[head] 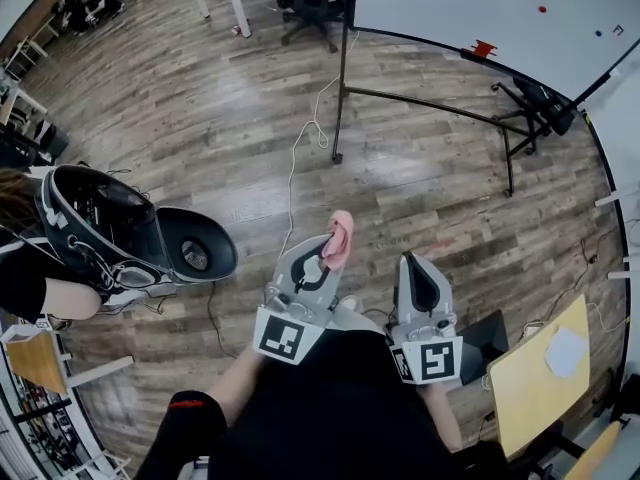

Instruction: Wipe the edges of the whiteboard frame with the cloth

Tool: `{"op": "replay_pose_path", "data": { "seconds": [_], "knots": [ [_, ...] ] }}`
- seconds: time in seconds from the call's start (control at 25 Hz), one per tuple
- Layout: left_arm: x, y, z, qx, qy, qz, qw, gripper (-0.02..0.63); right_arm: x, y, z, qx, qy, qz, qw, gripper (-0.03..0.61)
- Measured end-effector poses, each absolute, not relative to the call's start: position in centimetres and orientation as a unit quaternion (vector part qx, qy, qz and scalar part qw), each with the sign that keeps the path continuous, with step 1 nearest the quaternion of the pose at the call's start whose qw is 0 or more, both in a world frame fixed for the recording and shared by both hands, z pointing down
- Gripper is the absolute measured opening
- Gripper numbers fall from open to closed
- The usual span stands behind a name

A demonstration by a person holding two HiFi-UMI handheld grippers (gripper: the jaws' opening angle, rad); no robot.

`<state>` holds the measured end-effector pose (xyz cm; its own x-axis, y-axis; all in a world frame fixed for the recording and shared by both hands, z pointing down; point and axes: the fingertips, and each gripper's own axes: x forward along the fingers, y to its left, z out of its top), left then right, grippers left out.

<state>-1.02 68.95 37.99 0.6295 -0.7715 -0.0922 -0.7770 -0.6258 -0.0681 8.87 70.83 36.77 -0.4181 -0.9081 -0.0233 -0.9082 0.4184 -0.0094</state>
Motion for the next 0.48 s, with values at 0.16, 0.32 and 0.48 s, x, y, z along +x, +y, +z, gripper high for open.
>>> {"op": "replay_pose_path", "data": {
  "seconds": [0.16,0.32,0.48],
  "knots": [
    [-0.9,65.6,38.6,-0.902,0.429,0.025,0.027,0.048,9.5,67.9,36.8,-0.551,0.834,-0.009,0.023,0.002],
    [-1.0,61.8,38.1,-0.906,0.422,0.035,0.023,0.048,9.6,64.2,36.9,-0.564,0.825,-0.017,0.026,0.002],
    [-2.1,58.1,38.2,-0.904,0.425,0.042,-0.007,0.048,8.8,60.9,36.5,-0.569,0.822,-0.021,0.025,0.002]
  ]
}}
